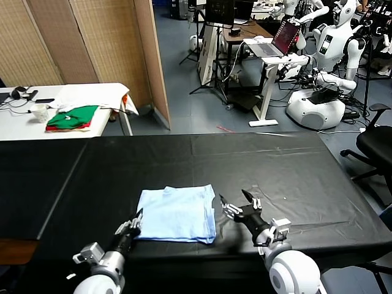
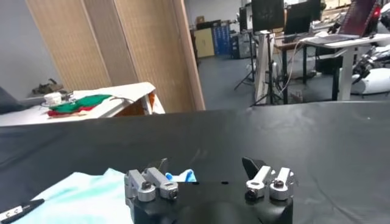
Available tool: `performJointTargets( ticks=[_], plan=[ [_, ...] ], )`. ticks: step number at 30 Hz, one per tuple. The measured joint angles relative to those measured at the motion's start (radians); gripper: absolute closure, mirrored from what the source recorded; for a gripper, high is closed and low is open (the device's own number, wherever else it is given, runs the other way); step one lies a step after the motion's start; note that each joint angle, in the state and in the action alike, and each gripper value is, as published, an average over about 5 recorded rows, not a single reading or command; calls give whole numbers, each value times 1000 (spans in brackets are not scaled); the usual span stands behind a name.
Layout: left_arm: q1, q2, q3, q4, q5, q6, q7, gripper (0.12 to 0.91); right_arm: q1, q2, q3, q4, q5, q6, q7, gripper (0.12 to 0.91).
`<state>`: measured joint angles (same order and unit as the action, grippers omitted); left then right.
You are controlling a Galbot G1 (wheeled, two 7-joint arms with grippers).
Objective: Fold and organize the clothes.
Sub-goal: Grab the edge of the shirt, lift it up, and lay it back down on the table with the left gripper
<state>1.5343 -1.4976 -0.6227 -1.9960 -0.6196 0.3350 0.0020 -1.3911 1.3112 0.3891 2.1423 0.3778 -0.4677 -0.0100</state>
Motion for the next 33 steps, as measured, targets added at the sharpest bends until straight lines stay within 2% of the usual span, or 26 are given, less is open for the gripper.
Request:
performJointTargets(
  ticks=[2, 4, 9, 12, 17, 26, 29, 33],
  plan=[
    [-1, 4, 0, -10, 12, 4, -8, 871, -2, 4, 4, -2, -2, 3, 1, 118],
    [-3, 10, 2, -21, 60, -3, -19, 862, -5, 6, 11, -6, -4, 6, 2, 118],
    [-11, 46, -3, -48, 260, -23, -43, 866, -11, 4, 31, -15, -4, 3, 11, 118],
    [-8, 96, -23, -64, 369, -20, -45, 866, -14, 2, 41, -19, -2, -1, 14, 118],
    [7, 221, -95, -74, 510, -29, -43, 866, -14, 5, 40, -27, -3, -3, 15, 118],
    [47, 437, -279, -109, 665, -71, -34, 866, -15, 20, 24, -30, -13, -7, 19, 118],
    [52, 456, -301, -135, 703, -77, -36, 866, -23, 26, 24, -31, -19, -5, 19, 118],
    [53, 424, -267, -182, 719, -82, -36, 866, -35, 32, 26, -32, -29, -3, 19, 118]
  ],
)
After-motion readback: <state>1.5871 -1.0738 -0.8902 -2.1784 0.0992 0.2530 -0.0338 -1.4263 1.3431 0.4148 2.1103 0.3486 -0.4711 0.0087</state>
